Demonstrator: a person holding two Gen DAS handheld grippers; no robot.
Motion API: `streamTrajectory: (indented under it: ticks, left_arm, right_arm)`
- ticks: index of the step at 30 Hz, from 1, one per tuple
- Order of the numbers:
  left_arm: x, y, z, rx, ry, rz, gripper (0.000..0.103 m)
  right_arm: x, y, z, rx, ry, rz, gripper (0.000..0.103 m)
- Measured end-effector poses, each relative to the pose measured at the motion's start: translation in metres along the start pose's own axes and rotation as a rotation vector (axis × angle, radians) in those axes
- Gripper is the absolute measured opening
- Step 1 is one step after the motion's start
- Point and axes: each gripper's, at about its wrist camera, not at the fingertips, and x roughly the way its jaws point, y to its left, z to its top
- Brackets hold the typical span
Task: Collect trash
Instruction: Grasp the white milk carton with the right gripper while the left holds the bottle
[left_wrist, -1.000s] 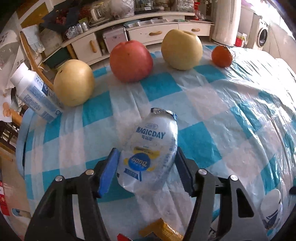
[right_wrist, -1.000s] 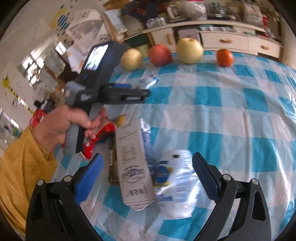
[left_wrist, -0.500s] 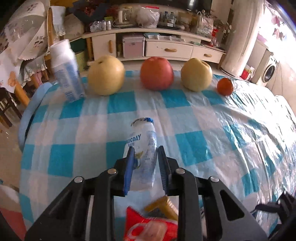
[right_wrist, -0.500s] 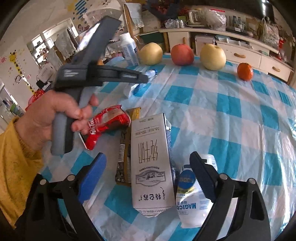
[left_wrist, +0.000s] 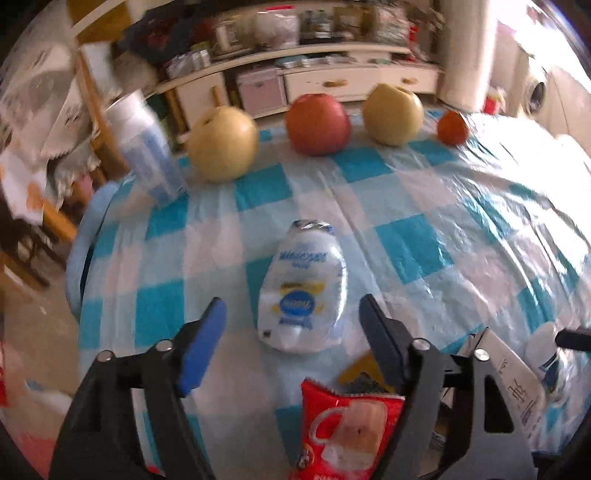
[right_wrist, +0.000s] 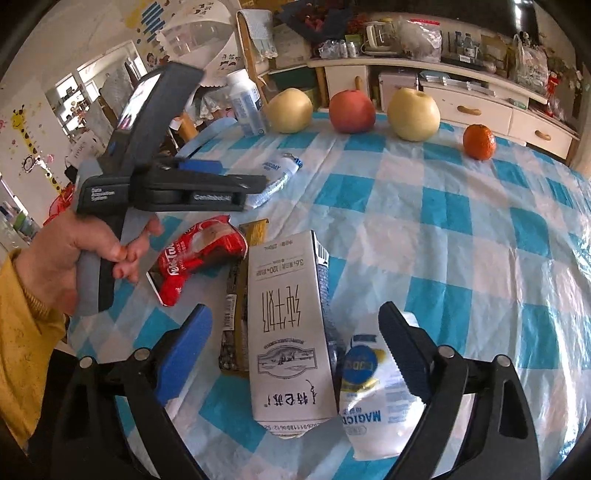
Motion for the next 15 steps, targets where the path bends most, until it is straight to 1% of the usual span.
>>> streamTrajectory:
  ticks: [2, 4, 6, 7, 8, 9, 11, 12, 13, 14, 15]
  left_arm:
    - [0.01, -0.005, 0.007, 0.041, 0.026, 0.028, 0.077]
    - [0.021, -0.005, 0.012, 0.047, 0.061, 0.033, 0.077]
    - [0.034, -0.004, 0.015, 0.04, 0.1, 0.025, 0.071]
    - [0.034, -0.003, 0.015, 0.028, 0.09, 0.016, 0.067]
    - [0.035, -0.002, 0.016, 0.015, 0.093, 0.007, 0.06]
    - [0.034, -0.001, 0.017, -0.001, 0.095, -0.006, 0.06]
    - [0.034, -0.001, 0.015, -0.012, 0.095, -0.003, 0.06]
    - [0.033, -0.002, 0.014, -0.02, 0.095, 0.0, 0.06]
    - [0.031, -0.001, 0.013, -0.033, 0.095, -0.006, 0.06]
    - [0.028, 0.0, 0.011, -0.057, 0.091, -0.019, 0.06]
    - [0.024, 0.002, 0.01, -0.079, 0.079, -0.031, 0.06]
  right_arm:
    - [0.002, 0.003, 0.0, -0.013, 0.002, 0.008, 0.091]
    - [0.005, 0.007, 0.0, -0.034, 0.005, -0.002, 0.091]
    - [0.01, 0.01, 0.001, -0.058, 0.012, -0.008, 0.09]
    - [0.014, 0.013, 0.001, -0.072, 0.017, -0.015, 0.089]
    - [0.017, 0.014, 0.001, -0.082, 0.024, -0.02, 0.082]
    - [0.023, 0.015, 0.0, -0.096, 0.041, -0.033, 0.076]
    - [0.034, 0.018, -0.001, -0.124, 0.064, -0.066, 0.072]
    - [0.039, 0.019, -0.003, -0.135, 0.075, -0.085, 0.071]
    - [0.041, 0.019, -0.003, -0.134, 0.069, -0.085, 0.07]
    - [0.04, 0.018, -0.003, -0.127, 0.067, -0.072, 0.059]
    - [0.04, 0.017, -0.002, -0.122, 0.064, -0.062, 0.056]
